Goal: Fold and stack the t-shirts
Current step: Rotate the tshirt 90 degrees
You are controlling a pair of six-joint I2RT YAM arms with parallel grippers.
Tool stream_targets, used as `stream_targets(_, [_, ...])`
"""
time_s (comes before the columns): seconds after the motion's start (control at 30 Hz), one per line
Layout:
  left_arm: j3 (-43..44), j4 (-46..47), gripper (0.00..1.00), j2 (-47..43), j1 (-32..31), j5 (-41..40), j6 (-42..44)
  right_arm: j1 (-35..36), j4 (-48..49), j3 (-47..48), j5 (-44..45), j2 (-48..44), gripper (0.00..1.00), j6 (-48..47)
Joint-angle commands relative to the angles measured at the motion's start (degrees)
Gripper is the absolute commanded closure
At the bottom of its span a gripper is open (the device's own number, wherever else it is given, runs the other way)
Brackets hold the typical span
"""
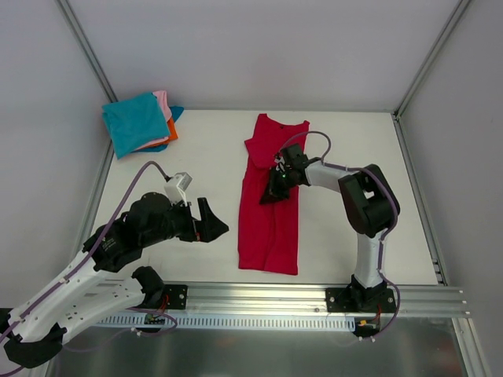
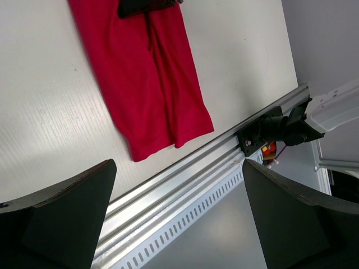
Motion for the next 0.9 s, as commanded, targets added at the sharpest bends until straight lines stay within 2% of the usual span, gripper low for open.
stream_targets(0.0, [-0.52,-0.18,0.01,-0.83,0.05,-1.38,0.98,0.1,-1.92,-0.05,1.58,-4.34,0.96,-1.72])
stream_targets(0.03, [-0.53,-0.18,0.01,-0.92,0.05,-1.47,0.89,0.19,-2.71,0.04,2.02,-4.61,0.78,-1.72])
stream_targets(0.07, [-0.53,-0.18,0.01,-1.01,0.05,-1.47,0.89,0.01,-3.24,0.3,2.28,-4.7,0.53,-1.81])
stream_targets(0.1, [-0.61,-0.09,0.01,-1.09,0.05,-1.38,0.89,0.1,-3.59,0.47,2.37,-4.7,0.01,-1.89])
stream_targets(0.47, [-0.7,-0.26,0.01,-1.01,0.05,-1.38,0.89,0.36,-3.6,0.74,3.34,-4.7,0.01,-2.33])
stream_targets(0.57, [-0.61,-0.53,0.01,-1.1,0.05,-1.56,0.98,0.36,-1.23,-0.14,1.59,-4.26,0.14,-1.46])
stream_targets(0.6, [-0.7,-0.53,0.01,-1.1,0.05,-1.56,0.98,0.36,-0.35,-0.31,0.98,-4.0,0.27,-1.19])
stream_targets(0.73, [-0.96,-0.61,0.01,-1.18,0.05,-1.65,0.98,0.8,0.45,-0.58,0.53,-3.47,0.63,-0.75])
stream_targets(0.77, [-1.05,-0.62,0.01,-1.1,0.05,-1.82,0.98,0.8,0.54,-0.58,0.44,-3.38,0.66,-0.67])
stream_targets(0.87, [-1.23,-0.61,0.01,-1.18,0.05,-1.73,0.98,0.98,0.89,-0.75,0.53,-2.94,0.63,-0.4])
